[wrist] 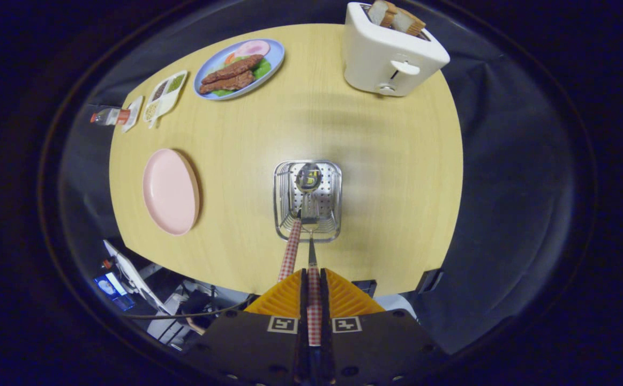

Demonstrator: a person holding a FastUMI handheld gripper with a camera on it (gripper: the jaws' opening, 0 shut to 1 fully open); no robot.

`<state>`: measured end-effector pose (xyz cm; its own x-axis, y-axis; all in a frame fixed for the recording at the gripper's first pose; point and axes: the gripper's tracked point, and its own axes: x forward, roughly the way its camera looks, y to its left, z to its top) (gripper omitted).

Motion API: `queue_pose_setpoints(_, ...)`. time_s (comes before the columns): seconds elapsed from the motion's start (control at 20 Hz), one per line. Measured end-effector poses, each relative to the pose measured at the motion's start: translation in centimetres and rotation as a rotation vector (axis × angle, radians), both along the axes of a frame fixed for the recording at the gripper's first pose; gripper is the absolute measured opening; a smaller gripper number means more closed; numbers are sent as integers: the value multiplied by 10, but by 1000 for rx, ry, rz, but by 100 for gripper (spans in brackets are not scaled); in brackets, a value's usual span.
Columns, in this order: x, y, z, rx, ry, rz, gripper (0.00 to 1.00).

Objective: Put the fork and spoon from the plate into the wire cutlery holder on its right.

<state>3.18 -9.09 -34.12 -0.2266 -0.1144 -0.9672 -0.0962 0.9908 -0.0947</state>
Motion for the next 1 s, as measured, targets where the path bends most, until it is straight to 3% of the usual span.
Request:
queue_pose_setpoints(0.55,25,15,-26,6,9,-43,12)
queue_pose_setpoints(0.85,30,11,-22,15,-67,-49,12)
queue_pose_setpoints(1.0,29,17,-14,30,-114,-44,19)
